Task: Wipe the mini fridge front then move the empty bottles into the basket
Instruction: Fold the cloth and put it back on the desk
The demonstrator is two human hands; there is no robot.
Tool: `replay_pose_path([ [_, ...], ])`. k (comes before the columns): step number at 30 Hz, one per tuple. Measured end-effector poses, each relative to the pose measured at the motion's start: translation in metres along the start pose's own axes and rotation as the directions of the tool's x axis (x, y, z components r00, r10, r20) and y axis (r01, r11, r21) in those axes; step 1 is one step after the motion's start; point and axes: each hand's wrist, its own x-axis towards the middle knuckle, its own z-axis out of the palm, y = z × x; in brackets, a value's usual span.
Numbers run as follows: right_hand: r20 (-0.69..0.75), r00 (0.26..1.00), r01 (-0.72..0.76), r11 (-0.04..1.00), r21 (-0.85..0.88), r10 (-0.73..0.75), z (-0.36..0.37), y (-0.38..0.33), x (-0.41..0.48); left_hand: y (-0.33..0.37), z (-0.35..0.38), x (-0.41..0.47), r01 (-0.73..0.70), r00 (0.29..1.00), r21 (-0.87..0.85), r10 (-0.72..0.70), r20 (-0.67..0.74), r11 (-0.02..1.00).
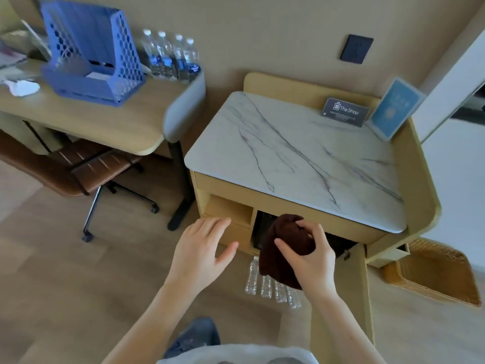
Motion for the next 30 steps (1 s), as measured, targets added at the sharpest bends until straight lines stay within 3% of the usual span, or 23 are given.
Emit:
replay_pose_path([
  [5,0.126,0.991,0.031,0.999,0.032,-0.035,0.013,0.000,0.003,-0.002,-0.013,-0.031,0.130,0.988,0.070,-0.123,-0.095,0.989],
  [10,0.291,0.948,0.123,0.992,0.039,-0.129,0.054,-0.018,0.008,-0.021,-0.040,-0.069,0.337,0.928,0.131,-0.306,-0.213,0.932],
  [19,0.585,0.747,0.269,0.949,0.166,-0.315,0.187,-0.073,-0.003,-0.083,-0.098,-0.140,0.639,0.751,0.159,-0.565,-0.341,0.753],
  [25,0.672,0.631,0.332,0.918,0.217,-0.387,0.294,-0.107,-0.016,-0.153,-0.125,-0.182,0.750,0.648,0.174,-0.656,-0.388,0.638],
  [30,0.683,0.604,0.342,0.908,0.243,-0.411,0.370,-0.141,-0.009,-0.225,-0.158,-0.189,0.768,0.620,0.171,-0.648,-0.442,0.617],
])
